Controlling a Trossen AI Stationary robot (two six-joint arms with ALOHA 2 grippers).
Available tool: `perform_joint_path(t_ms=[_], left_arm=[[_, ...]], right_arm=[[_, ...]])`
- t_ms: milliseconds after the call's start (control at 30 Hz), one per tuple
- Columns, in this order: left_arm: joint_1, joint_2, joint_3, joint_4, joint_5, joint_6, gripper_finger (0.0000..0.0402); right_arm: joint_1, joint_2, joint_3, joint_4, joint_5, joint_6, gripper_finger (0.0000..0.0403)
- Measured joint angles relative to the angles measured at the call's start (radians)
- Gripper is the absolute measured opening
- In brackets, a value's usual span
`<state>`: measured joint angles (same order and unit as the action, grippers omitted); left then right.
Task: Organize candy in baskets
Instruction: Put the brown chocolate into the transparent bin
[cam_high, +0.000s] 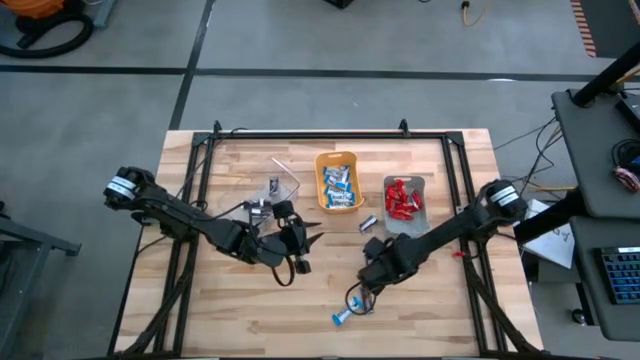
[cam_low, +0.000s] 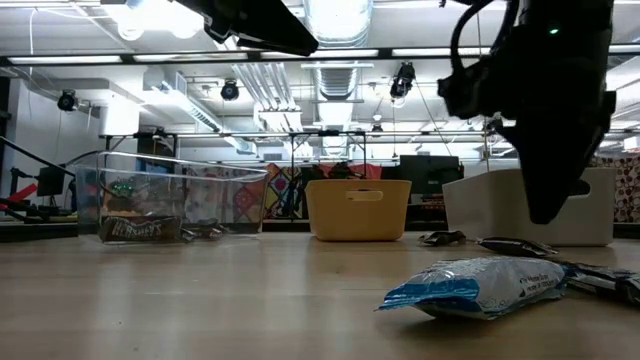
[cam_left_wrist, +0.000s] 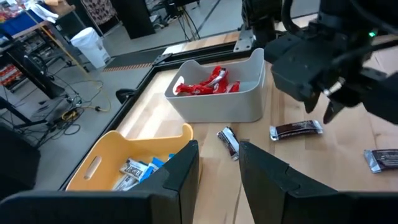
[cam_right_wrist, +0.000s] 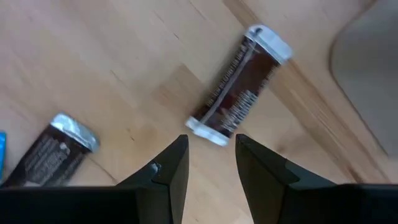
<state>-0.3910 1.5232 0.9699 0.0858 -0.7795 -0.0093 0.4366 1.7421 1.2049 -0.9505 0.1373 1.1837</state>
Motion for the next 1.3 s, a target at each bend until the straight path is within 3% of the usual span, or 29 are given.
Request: perform_joint_path(t_ms=[167, 433, 700, 867, 1000, 1300], left_arm=[[0.0, 0.0, 0.0, -0.012, 0.0, 0.0, 0.0098], [0.001, 0.001, -0.003, -0.03, 0.0, 0.001, 0.0098], [0.002, 0.001, -0.003, -0.038, -0.021, 0.001, 0.0098], [0.002, 0.001, -0.003, -0.043, -0.025, 0.001, 0.0098], [0.002, 0.003, -0.004, -0.045, -0.007, 0.001, 0.0098], [0.002, 0.003, -0.006, -0.05, 0.273, 0.009, 0.0098]], right_arm=[[0.0, 0.053, 0.033, 0.0, 0.006, 0.016, 0.0154], [0.0, 0.059, 0.02, -0.001, 0.104, 0.141, 0.0215], [0.0, 0.097, 0.002, 0.034, 0.098, 0.185, 0.0214], [0.0, 0.111, -0.007, 0.058, 0.094, 0.185, 0.0192], [0.0, 0.111, -0.009, 0.084, 0.091, 0.154, 0.0151], [0.0, 0.112, -0.01, 0.117, 0.091, 0.048, 0.0026]])
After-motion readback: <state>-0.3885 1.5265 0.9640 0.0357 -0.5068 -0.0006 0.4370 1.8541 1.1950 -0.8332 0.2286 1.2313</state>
